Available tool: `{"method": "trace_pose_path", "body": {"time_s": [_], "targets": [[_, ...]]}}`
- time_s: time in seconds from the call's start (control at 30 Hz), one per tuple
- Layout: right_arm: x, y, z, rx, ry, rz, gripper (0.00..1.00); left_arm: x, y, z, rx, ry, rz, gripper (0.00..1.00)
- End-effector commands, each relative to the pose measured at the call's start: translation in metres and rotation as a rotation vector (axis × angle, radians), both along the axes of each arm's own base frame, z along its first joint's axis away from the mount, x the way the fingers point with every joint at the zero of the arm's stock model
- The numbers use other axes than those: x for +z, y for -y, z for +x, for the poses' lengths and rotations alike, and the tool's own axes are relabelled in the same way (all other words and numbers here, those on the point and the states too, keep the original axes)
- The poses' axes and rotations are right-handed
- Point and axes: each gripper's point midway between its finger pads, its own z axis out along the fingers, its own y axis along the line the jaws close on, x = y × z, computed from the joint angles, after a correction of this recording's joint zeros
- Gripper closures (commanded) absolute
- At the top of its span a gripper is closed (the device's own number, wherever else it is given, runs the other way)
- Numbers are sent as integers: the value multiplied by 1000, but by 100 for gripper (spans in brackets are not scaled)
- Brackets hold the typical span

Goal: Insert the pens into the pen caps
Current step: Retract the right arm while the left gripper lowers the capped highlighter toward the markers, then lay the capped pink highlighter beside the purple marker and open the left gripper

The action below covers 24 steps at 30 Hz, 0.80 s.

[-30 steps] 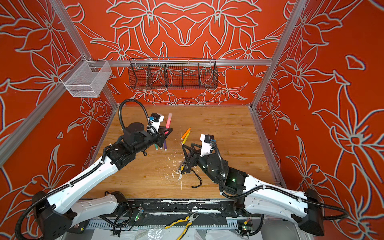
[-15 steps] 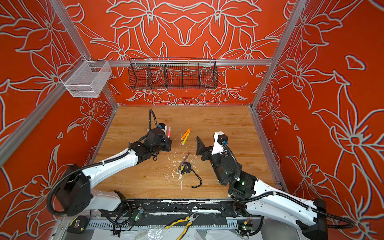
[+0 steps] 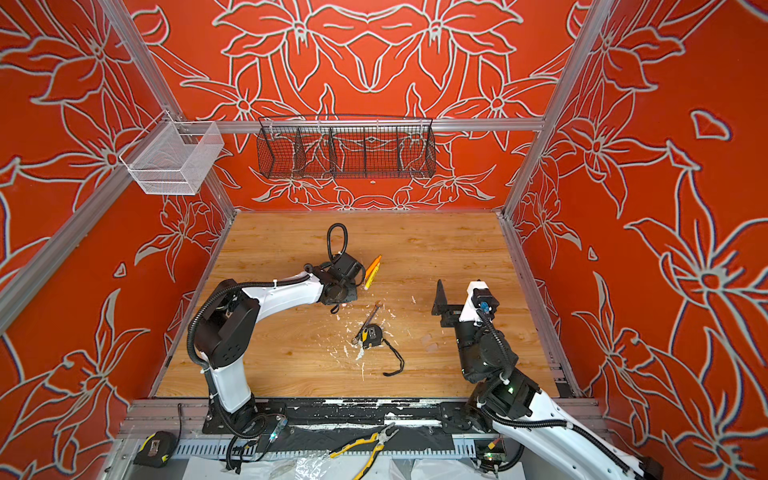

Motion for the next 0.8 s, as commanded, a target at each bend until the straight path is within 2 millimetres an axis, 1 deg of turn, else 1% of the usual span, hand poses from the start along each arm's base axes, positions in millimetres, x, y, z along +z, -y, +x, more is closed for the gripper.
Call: {"method": "trace_pose_path", "body": {"time_s": [0.0, 0.1, 0.2, 0.27, 0.4, 0.47, 0.63, 0.77], "targets": [[-1, -4, 4, 13, -3, -29, 4, -8, -14, -10, 81, -41, 69, 100], [-5, -17, 12, 41, -38, -63, 4, -13, -17, -10, 94, -49, 89, 100], [-10, -25, 24, 25, -92, -103, 4, -15, -19, -9, 98, -48, 100, 100], [-13, -30, 31, 18, -125, -124, 4, -16, -20, -8, 103, -45, 111, 98], [-20, -45, 39, 71, -162, -153, 4, -21, -23, -4, 110, -51, 139, 95], [-21, -46, 40, 75, -170, -160, 5, -23, -22, -2, 107, -56, 153, 92], [-22, -40, 40, 65, -165, -144, 4, -23, -25, 5, 111, -58, 173, 87], [-21, -38, 37, 76, -157, -129, 4, -19, -27, 9, 113, -54, 174, 81]]}}
